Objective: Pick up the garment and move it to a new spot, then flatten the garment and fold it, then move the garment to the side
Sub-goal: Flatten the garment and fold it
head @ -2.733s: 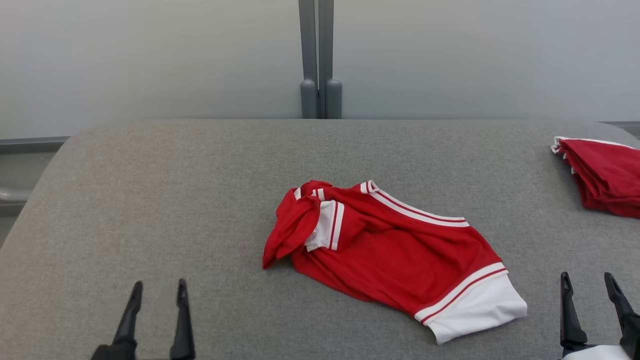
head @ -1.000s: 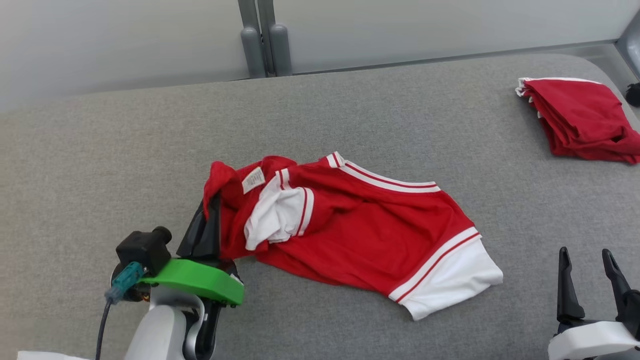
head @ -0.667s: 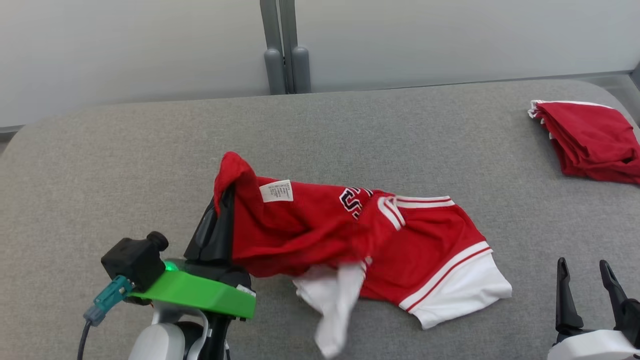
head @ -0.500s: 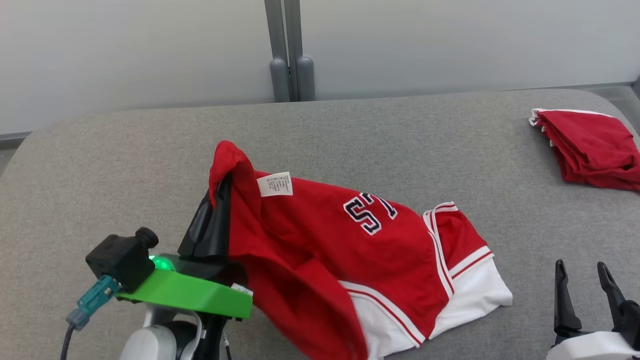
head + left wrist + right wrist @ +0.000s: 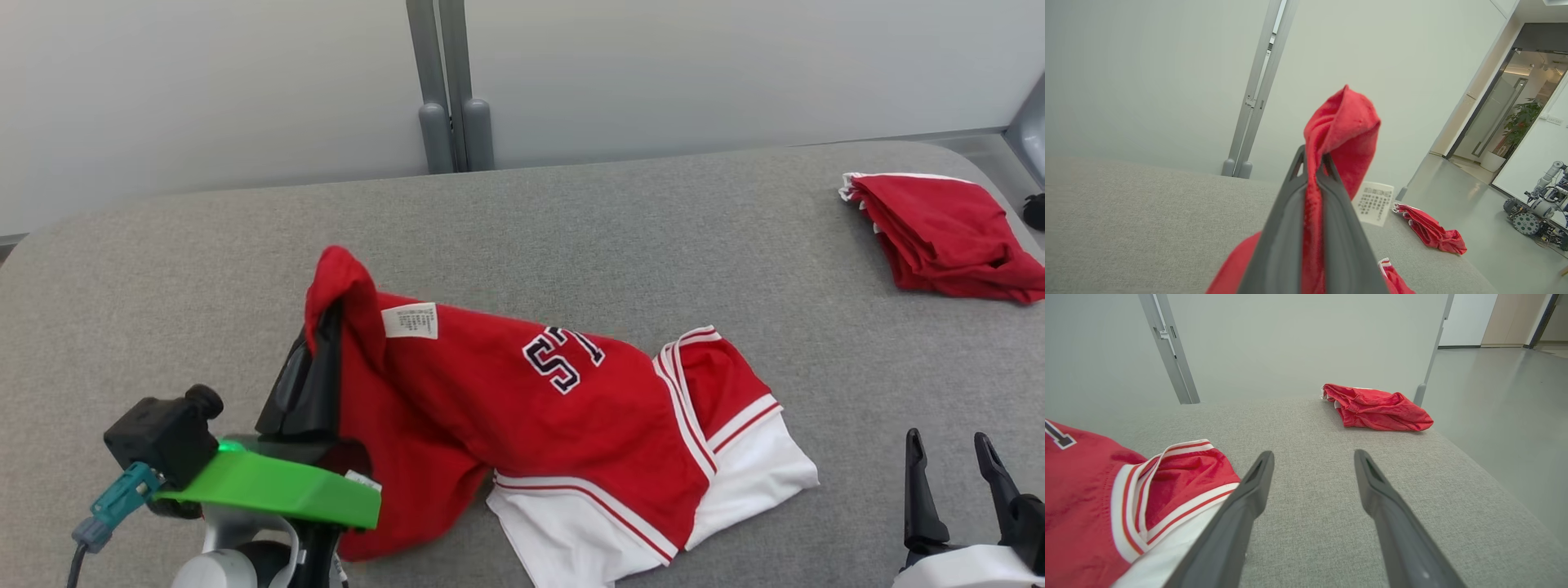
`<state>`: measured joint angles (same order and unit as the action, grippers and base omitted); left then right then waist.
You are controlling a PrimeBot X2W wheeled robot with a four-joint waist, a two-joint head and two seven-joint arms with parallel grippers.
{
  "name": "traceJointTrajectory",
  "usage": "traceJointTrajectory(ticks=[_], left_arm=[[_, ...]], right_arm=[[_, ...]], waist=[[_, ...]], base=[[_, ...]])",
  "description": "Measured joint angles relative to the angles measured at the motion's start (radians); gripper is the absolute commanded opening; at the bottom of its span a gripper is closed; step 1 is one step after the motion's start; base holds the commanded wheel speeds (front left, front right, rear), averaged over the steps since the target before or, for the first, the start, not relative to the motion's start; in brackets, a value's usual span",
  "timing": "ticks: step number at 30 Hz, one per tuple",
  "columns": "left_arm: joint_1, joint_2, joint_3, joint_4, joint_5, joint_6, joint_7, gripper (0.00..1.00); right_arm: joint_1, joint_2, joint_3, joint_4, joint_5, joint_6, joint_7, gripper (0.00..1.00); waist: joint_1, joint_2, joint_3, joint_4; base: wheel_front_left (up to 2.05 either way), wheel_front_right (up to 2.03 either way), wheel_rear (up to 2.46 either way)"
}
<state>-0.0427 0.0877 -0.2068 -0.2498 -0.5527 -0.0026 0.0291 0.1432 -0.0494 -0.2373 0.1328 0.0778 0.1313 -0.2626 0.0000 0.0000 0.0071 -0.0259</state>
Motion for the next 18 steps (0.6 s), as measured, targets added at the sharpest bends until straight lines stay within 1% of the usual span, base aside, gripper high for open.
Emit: traceJointTrajectory(ticks=[3, 5, 8, 11, 13, 18], left_arm=[[0.007, 0.017, 0.024, 0.053, 0.005, 0.004, -0.022, 0.0], [0.007, 0.016, 0.04, 0.097, -0.016, 0.003, -0.039, 0.0], [-0.004, 0.022, 0.048, 0.168, -0.016, -0.007, -0.055, 0.0], [-0.055, 0.03, 0.052, 0.23, -0.016, -0.026, -0.072, 0.0], [-0.102, 0.045, 0.05, 0.268, 0.003, -0.038, -0.088, 0.0], [-0.247, 0.044, 0.05, 0.392, 0.002, -0.068, -0.147, 0.0]], right_arm=[[0.0, 0.0, -0.001, -0.001, -0.002, 0.0, 0.0, 1.0], [0.0, 0.0, -0.003, -0.002, -0.002, 0.0, 0.0, 1.0], [0.0, 0.0, 0.001, -0.002, -0.011, 0.0, 0.0, 1.0], [-0.009, 0.0, 0.006, -0.003, -0.02, 0.0, 0.0, 1.0], [-0.017, 0.0, 0.009, -0.004, -0.021, 0.0, 0.0, 1.0], [-0.027, 0.0, 0.015, -0.006, -0.028, 0.0, 0.0, 1.0]], waist=[[0.0, 0.0, 0.005, -0.007], [0.0, 0.0, 0.011, -0.01], [0.0, 0.0, 0.018, -0.015], [0.0, 0.0, 0.022, -0.029], [0.0, 0.0, 0.024, -0.041], [0.0, 0.0, 0.038, -0.076]], base=[[0.0, 0.0, 0.0], [0.0, 0.0, 0.0], [0.0, 0.0, 0.0], [0.0, 0.0, 0.0], [0.0, 0.0, 0.0], [0.0, 0.0, 0.0]])
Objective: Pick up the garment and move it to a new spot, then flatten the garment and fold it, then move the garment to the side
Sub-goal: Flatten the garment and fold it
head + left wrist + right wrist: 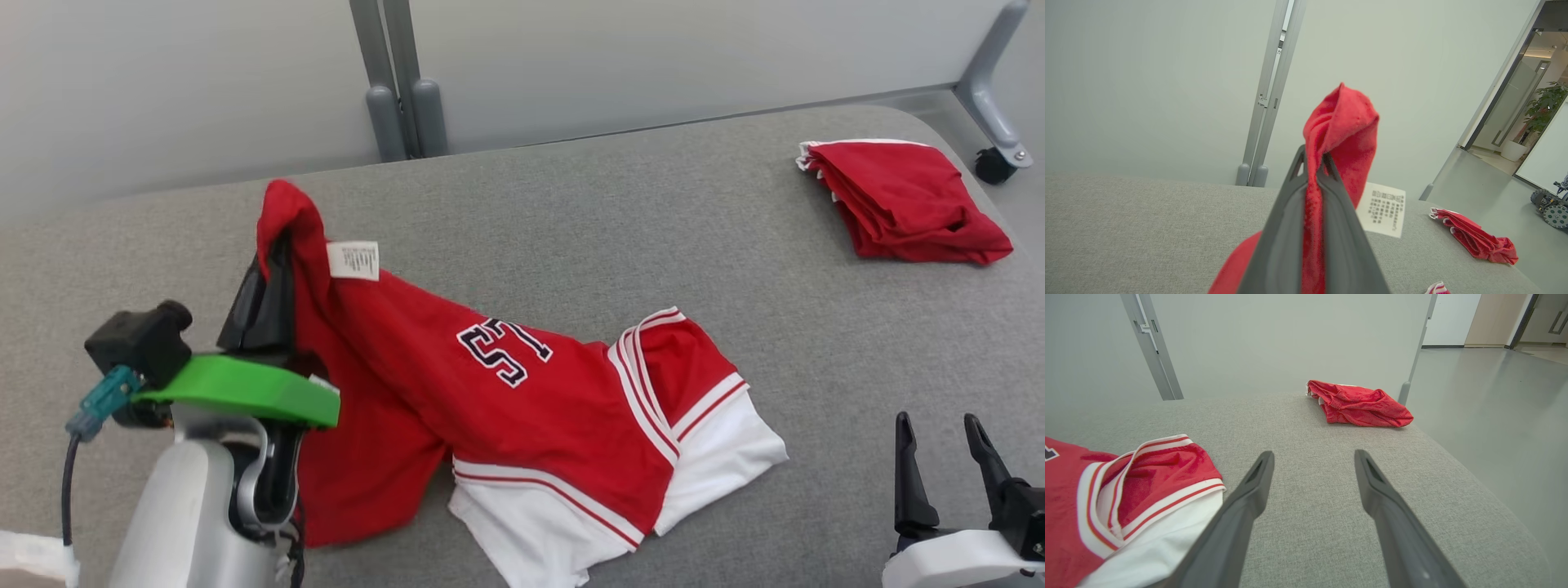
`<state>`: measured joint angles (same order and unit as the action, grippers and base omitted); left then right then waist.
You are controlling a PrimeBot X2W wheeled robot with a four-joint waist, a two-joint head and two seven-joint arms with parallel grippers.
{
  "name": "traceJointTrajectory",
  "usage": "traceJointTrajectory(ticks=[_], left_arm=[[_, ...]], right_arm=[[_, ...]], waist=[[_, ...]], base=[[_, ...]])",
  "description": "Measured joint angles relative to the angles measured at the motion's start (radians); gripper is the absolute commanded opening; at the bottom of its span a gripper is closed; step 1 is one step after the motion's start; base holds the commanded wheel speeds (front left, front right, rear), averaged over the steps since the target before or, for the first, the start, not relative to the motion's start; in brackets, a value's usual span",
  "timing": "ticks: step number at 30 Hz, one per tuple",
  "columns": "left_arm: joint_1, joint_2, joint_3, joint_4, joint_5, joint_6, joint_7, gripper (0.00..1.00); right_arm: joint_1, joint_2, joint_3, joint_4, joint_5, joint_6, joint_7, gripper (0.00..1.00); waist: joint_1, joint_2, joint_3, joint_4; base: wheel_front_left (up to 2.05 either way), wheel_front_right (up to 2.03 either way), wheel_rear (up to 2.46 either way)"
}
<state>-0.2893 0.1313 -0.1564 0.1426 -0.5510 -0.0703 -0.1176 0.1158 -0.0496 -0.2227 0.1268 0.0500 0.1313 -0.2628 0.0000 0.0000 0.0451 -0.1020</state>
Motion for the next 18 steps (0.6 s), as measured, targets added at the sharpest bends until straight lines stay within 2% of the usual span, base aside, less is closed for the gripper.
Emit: traceJointTrajectory(ticks=[6, 10, 13, 18], left_arm=[[-0.176, 0.01, -0.076, 0.111, 0.023, -0.052, -0.119, 0.0], [-0.223, 0.032, -0.169, 0.109, 0.014, -0.057, -0.141, 0.0], [-0.194, 0.043, -0.173, 0.041, -0.016, -0.058, -0.144, 0.0], [-0.005, 0.049, -0.185, -0.034, -0.067, -0.058, -0.145, 0.0]], right_arm=[[0.0, 0.0, -0.009, 0.001, -0.001, 0.0, 0.0, 1.0], [0.002, 0.0, -0.02, 0.001, -0.002, 0.0, 0.0, 1.0], [0.01, 0.0, -0.028, 0.0, -0.008, 0.0, 0.0, 1.0], [0.03, 0.0, -0.039, -0.002, -0.02, 0.0, 0.0, 1.0]], waist=[[0.0, 0.0, 0.031, -0.033], [0.0, 0.0, 0.046, -0.033], [0.0, 0.0, 0.049, -0.016], [0.0, 0.0, 0.045, 0.04]], base=[[0.0, 0.0, 0.0], [0.0, 0.0, 0.0], [0.0, 0.0, 0.0], [0.0, 0.0, 0.0]])
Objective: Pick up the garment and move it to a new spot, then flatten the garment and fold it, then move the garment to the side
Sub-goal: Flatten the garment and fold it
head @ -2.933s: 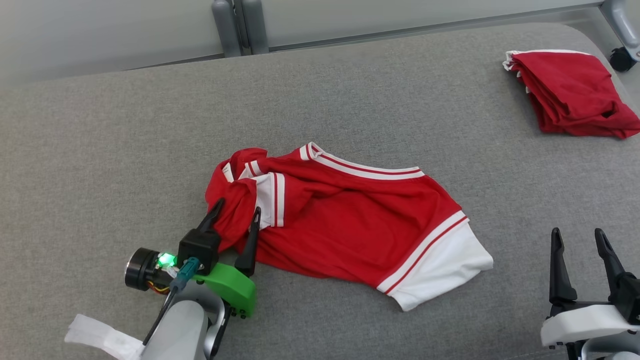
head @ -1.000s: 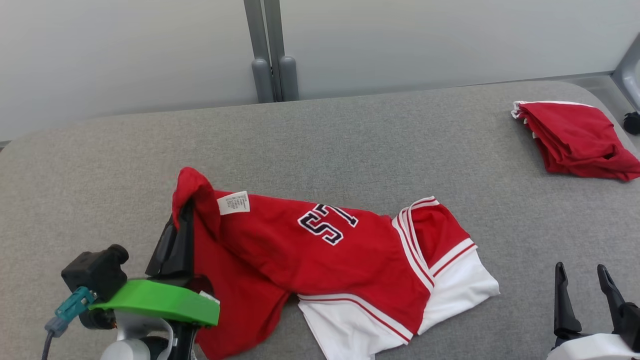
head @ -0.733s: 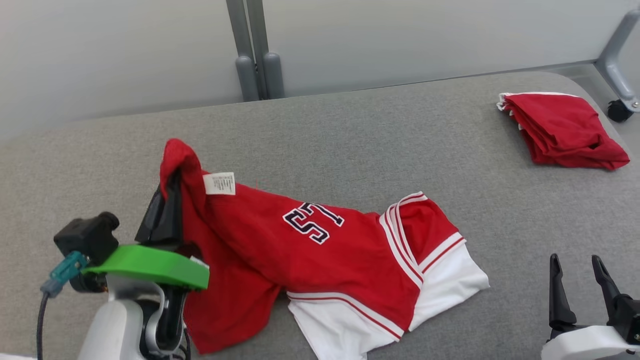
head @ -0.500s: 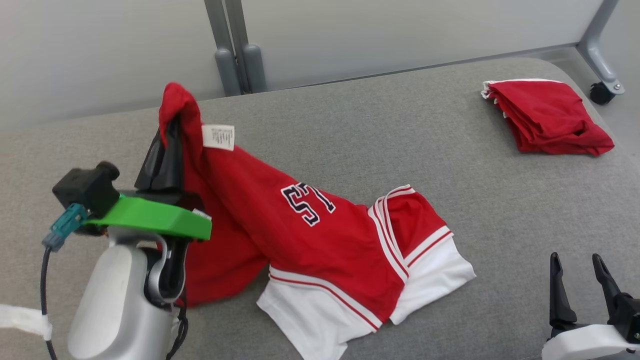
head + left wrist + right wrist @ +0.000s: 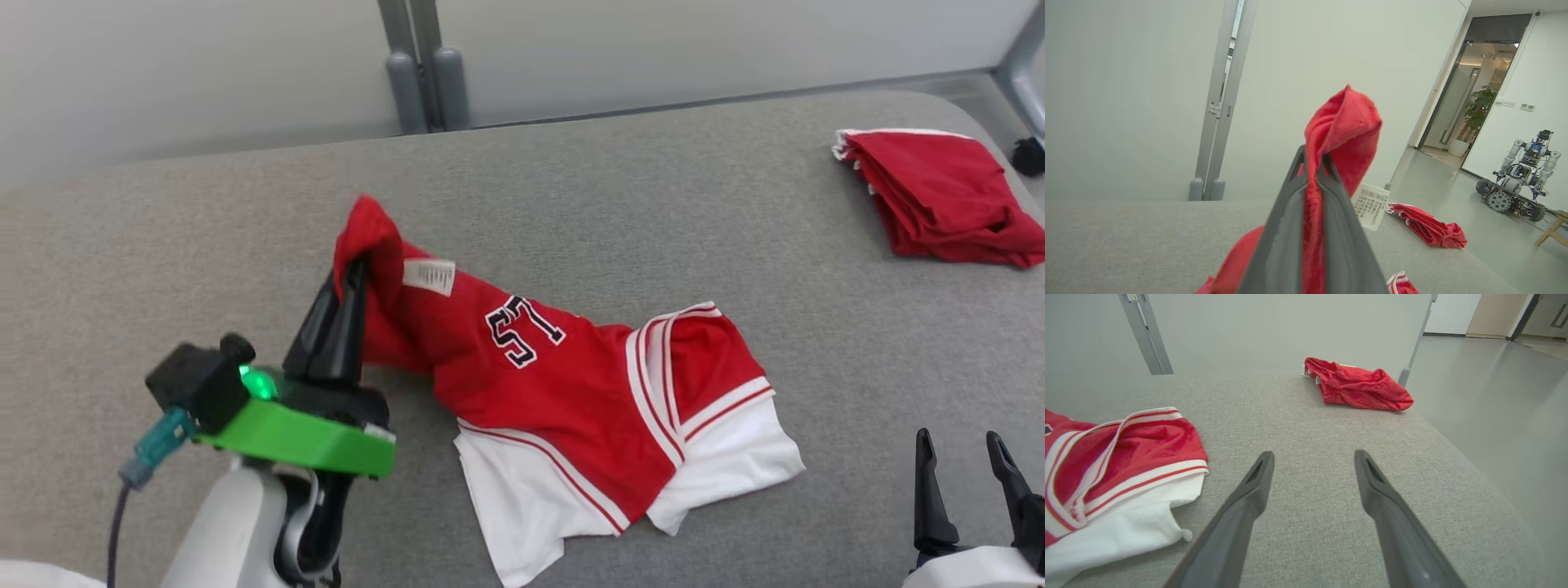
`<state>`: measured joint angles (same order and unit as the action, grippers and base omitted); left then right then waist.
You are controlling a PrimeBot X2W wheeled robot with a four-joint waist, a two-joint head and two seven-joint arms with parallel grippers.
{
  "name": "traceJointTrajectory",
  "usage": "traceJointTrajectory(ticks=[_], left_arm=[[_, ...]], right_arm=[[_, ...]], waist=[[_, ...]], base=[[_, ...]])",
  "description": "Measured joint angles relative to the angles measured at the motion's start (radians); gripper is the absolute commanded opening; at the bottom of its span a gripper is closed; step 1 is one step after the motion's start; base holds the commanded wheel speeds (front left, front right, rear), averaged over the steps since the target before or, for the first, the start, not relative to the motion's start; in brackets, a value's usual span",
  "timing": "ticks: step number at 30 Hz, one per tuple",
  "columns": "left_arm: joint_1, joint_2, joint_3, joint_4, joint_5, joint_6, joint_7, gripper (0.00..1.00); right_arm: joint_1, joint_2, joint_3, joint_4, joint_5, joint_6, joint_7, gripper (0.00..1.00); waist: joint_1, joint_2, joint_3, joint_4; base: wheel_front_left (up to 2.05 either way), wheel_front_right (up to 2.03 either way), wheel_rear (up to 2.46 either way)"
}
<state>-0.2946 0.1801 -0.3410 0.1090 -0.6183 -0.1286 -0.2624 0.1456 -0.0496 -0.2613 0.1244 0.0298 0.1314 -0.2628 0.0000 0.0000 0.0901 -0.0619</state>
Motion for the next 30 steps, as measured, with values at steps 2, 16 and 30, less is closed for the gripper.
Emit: traceJointTrajectory(ticks=[2, 16, 30], left_arm=[[0.064, 0.016, -0.031, -0.002, 0.01, 0.0, 0.0, 0.0], [0.288, 0.041, -0.168, 0.184, 0.043, 0.0, 0.0, 0.53], [0.36, 0.114, -0.048, 0.351, 0.051, 0.035, 0.0, 1.0]], right_arm=[[0.007, 0.0, -0.004, -0.003, -0.007, 0.0, 0.0, 1.0], [0.012, 0.0, 0.011, -0.007, -0.042, 0.0, 0.0, 1.0], [0.018, 0.0, 0.025, 0.001, 0.011, 0.0, 0.0, 1.0]], waist=[[0.0, 0.0, -0.005, 0.029], [0.0, 0.0, -0.039, 0.226], [0.0, 0.0, -0.063, 0.182]], base=[[0.0, 0.0, 0.0], [0.0, 0.0, 0.0], [0.0, 0.0, 0.0]])
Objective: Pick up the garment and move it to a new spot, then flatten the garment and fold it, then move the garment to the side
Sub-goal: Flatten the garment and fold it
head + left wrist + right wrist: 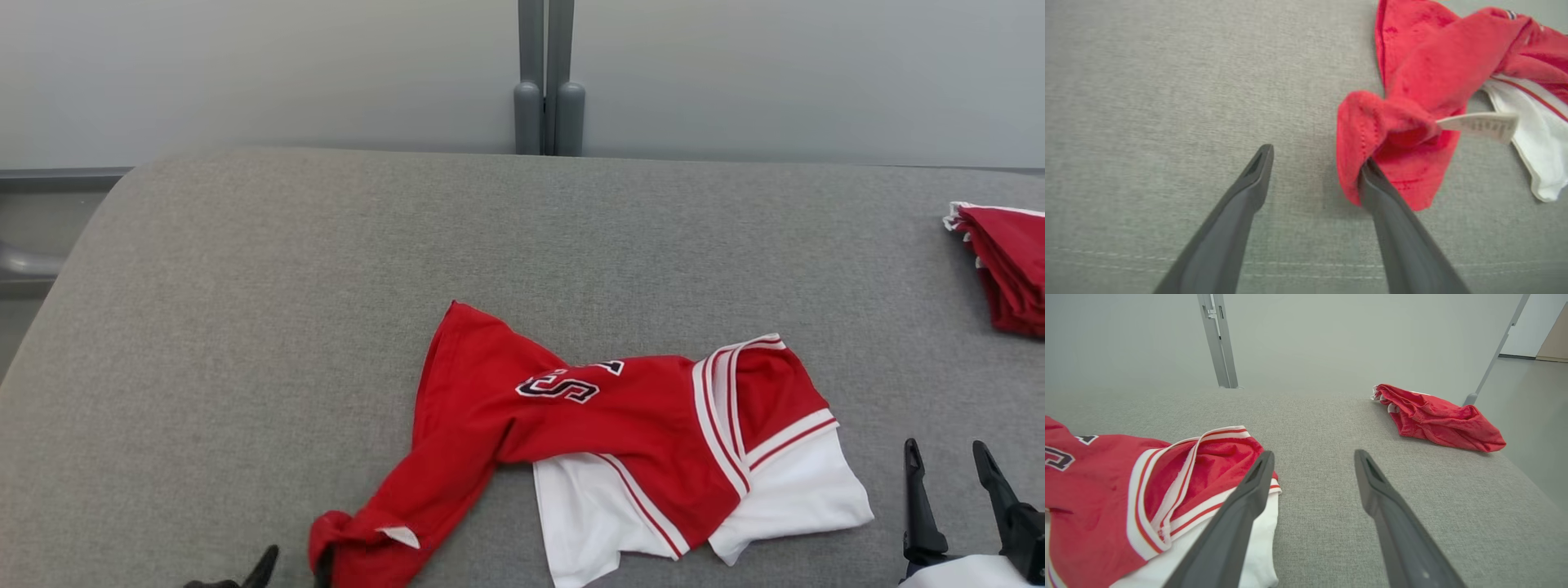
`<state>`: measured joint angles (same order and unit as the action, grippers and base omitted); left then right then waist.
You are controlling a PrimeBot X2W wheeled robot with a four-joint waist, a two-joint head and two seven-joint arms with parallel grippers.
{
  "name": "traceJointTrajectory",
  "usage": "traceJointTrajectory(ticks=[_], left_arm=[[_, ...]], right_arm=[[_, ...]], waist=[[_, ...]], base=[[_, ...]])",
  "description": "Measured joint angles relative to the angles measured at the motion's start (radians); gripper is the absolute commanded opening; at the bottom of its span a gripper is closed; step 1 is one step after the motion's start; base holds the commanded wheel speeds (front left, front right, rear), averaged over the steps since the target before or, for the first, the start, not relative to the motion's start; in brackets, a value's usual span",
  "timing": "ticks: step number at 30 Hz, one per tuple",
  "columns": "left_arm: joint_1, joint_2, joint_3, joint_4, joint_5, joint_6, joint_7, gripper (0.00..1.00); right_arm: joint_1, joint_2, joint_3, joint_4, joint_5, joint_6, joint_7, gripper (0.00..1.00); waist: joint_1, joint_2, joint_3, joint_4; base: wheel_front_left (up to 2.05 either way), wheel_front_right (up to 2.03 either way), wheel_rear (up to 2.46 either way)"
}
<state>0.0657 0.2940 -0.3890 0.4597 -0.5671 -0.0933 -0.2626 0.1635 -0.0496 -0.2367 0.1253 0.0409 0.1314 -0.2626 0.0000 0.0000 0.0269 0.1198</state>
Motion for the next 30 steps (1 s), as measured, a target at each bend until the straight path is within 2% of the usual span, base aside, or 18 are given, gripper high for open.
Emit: traceJointTrajectory(ticks=[2, 7, 11, 15, 20, 27, 30], left_arm=[[0.033, -0.007, 0.074, -0.064, 0.029, 0.021, 0.0, 1.0], [0.124, -0.08, 0.282, -0.263, 0.096, 0.076, 0.0, 1.0], [0.14, -0.141, 0.387, -0.393, 0.158, 0.082, -0.002, 1.0], [0.137, -0.168, 0.395, -0.421, 0.211, 0.044, -0.001, 1.0], [0.13, -0.169, 0.34, -0.315, 0.237, 0.014, 0.037, 1.0], [0.144, -0.159, 0.35, -0.232, 0.19, 0.023, 0.158, 1.0], [0.143, -0.173, 0.392, -0.226, 0.114, 0.032, 0.196, 1.0]], right_arm=[[0.002, 0.0, -0.002, 0.0, 0.006, 0.0, 0.0, 1.0], [0.012, 0.0, -0.003, 0.002, 0.018, 0.0, 0.0, 1.0], [0.013, 0.0, 0.005, 0.004, 0.02, 0.0, 0.0, 1.0], [0.012, 0.0, 0.012, 0.004, 0.021, 0.0, 0.0, 1.0], [0.01, 0.0, 0.008, 0.003, 0.02, 0.0, 0.0, 1.0], [0.017, 0.0, 0.007, 0.003, 0.023, 0.0, 0.0, 1.0], [0.018, 0.0, 0.011, 0.003, 0.024, 0.0, 0.0, 1.0]], waist=[[0.0, 0.0, -0.002, -0.014], [0.0, 0.0, -0.013, -0.051], [0.0, 0.0, -0.023, -0.08], [0.0, 0.0, -0.03, -0.104], [0.0, 0.0, -0.036, -0.138], [0.0, 0.0, -0.034, -0.161], [0.0, 0.0, -0.028, -0.158]], base=[[0.0, 0.0, 0.0], [0.0, 0.0, 0.0], [0.0, 0.0, 0.0], [0.0, 0.0, 0.0], [0.0, 0.0, 0.0], [0.0, 0.0, 0.0], [0.0, 0.0, 0.0]])
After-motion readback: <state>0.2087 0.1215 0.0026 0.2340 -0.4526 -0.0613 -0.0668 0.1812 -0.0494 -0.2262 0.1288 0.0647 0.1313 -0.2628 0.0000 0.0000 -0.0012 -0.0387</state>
